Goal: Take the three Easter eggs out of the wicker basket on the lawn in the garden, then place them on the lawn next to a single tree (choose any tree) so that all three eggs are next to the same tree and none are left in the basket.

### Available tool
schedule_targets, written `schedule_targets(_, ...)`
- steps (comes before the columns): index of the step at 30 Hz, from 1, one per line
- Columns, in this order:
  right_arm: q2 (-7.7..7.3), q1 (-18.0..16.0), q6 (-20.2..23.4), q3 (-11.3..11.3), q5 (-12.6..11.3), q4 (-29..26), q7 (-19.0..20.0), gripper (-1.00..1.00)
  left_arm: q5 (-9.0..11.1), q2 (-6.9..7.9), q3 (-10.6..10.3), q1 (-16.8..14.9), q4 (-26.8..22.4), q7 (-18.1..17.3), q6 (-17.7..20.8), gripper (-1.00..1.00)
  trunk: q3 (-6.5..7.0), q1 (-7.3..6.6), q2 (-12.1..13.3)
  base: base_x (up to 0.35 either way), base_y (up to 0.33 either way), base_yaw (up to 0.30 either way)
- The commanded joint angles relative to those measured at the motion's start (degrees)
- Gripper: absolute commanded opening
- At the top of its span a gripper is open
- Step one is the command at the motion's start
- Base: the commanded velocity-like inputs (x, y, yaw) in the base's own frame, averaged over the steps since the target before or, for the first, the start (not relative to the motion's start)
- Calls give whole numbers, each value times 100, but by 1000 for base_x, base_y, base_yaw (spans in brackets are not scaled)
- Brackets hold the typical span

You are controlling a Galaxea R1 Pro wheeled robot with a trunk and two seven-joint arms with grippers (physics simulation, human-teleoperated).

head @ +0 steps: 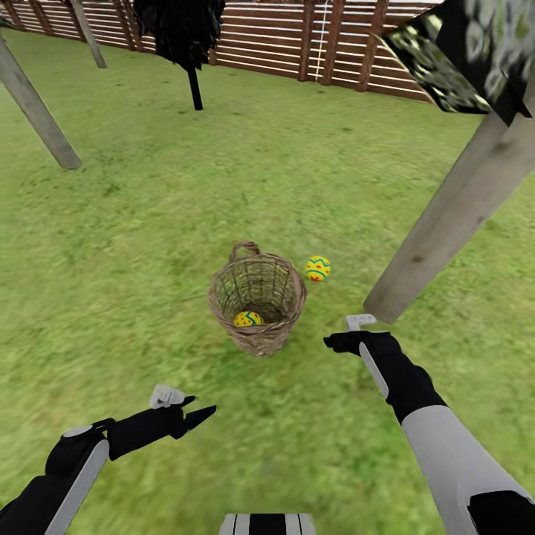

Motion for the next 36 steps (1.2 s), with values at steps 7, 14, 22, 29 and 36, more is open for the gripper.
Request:
schedule_targets(7, 11, -2, 106, -664, -38, -16, -33, 100, 43, 4, -6, -3, 1, 11, 40, 100, 188, -155, 281, 0, 215, -43)
schedule_targets(14, 4, -2, 126, -713, -25, -22, -41, 100, 43, 4, -6, -3, 1, 8, 40, 100, 378, -309, 561, 0, 11, -60)
schedule_targets(22, 2, -2, 251, -725, -32, -32, -42, 100, 52, 4, -6, -3, 1, 4, 40, 100, 538, -484, 882, 122, 170, -25)
schedule_targets(29, -6, -2, 265, -733, -23, -34, -42, 100, 52, 4, -10, -3, 1, 6, 40, 100, 701, -638, 1163, 161, 241, -226)
schedule_targets(36, -6, -2, 350, -753, -9, -211, -52, 100, 48, 4, -14, -3, 1, 6, 40, 100, 871, -792, 1444, 164, 242, -229)
